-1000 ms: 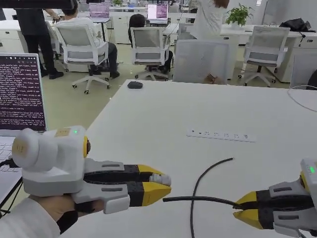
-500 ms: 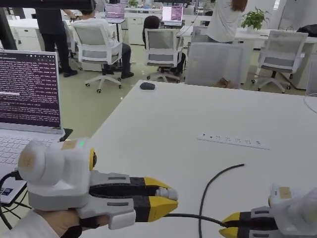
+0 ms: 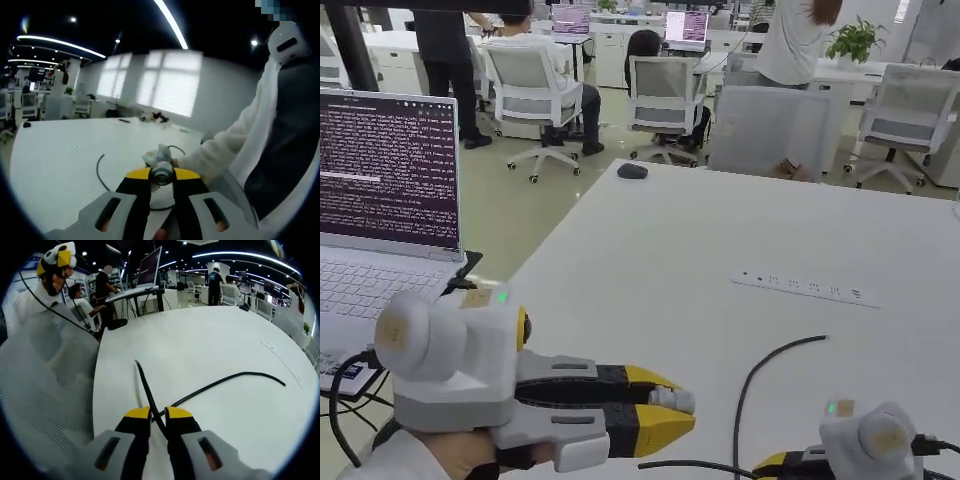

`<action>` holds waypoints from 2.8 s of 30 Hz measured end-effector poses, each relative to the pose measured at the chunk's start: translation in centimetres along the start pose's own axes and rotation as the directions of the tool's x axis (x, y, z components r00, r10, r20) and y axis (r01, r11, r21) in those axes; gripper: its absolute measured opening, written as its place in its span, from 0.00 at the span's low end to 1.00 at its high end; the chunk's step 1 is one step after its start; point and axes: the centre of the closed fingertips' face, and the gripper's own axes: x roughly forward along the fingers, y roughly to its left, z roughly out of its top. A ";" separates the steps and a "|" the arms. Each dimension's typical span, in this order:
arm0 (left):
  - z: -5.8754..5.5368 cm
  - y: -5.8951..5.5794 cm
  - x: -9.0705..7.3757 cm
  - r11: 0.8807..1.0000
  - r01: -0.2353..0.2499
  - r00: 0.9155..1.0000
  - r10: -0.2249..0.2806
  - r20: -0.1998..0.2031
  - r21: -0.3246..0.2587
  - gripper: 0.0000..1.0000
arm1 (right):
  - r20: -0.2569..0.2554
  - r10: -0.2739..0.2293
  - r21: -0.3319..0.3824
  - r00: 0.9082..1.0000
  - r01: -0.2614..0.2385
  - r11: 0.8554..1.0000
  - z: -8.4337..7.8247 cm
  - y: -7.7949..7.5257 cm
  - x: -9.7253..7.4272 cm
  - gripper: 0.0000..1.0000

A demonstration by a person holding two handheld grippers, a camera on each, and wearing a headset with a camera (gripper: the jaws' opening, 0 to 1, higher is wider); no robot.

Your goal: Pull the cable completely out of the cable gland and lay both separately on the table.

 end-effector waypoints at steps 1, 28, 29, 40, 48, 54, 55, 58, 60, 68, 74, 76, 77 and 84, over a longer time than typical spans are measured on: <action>0.0 0.0 0.0 1.000 -0.001 1.000 0.001 0.001 -0.001 0.17 | -0.005 0.000 0.001 1.000 0.000 1.000 -0.2 0.0 0.1 0.10; -1.3 1.7 0.3 0.999 -0.016 1.000 0.015 -0.019 -0.049 0.17 | 0.111 -0.016 0.167 0.994 -0.003 0.986 0.2 0.4 -2.1 0.26; -1.5 1.9 0.4 0.999 -0.019 1.000 0.018 -0.024 -0.049 0.17 | 0.122 -0.016 0.168 0.992 -0.005 0.986 0.4 0.5 -2.5 0.28; -5.6 6.5 2.8 0.995 -0.086 0.989 0.079 -0.121 -0.052 0.17 | 0.228 -0.063 0.142 0.972 0.030 0.989 2.2 2.8 -9.5 0.36; -9.9 10.0 4.4 0.988 -0.150 0.971 0.138 -0.195 -0.048 0.17 | 0.234 -0.154 0.150 0.960 0.121 0.981 1.3 4.2 -14.1 0.39; -13.2 12.3 6.0 0.981 -0.185 0.956 0.167 -0.241 -0.053 0.17 | 0.248 -0.246 0.214 0.937 0.194 0.957 0.5 4.8 -17.3 0.39; -13.6 12.5 6.1 0.980 -0.190 0.953 0.171 -0.250 -0.052 0.17 | 0.252 -0.259 0.225 0.933 0.204 0.953 0.4 4.9 -17.7 0.39; -16.2 14.0 6.2 0.977 -0.214 0.926 0.195 -0.324 -0.021 0.17 | 0.262 -0.295 0.269 0.919 0.224 0.937 0.1 5.3 -18.7 0.39; -17.6 14.5 6.2 0.974 -0.228 0.908 0.214 -0.360 0.004 0.17 | 0.261 -0.309 0.287 0.914 0.232 0.930 -0.2 5.5 -18.9 0.39; -20.8 15.6 6.2 0.963 -0.267 0.864 0.252 -0.435 0.027 0.17 | 0.251 -0.334 0.338 0.908 0.241 0.910 -1.2 6.3 -19.0 0.38; -21.3 15.7 6.1 0.953 -0.298 0.846 0.288 -0.449 0.051 0.17 | 0.245 -0.345 0.343 0.906 0.252 0.905 -1.2 5.9 -19.2 0.38; -21.8 15.7 5.9 0.954 -0.294 0.839 0.285 -0.463 0.054 0.17 | 0.248 -0.351 0.348 0.903 0.255 0.902 -1.1 5.6 -19.5 0.38; -22.0 15.7 5.8 0.955 -0.291 0.835 0.284 -0.471 0.058 0.17 | 0.250 -0.354 0.349 0.901 0.257 0.901 -1.1 5.4 -19.7 0.38; -22.5 16.3 5.3 0.947 -0.318 0.829 0.305 -0.469 0.054 0.17 | 0.251 -0.368 0.356 0.895 0.268 0.895 -1.1 5.1 -20.1 0.38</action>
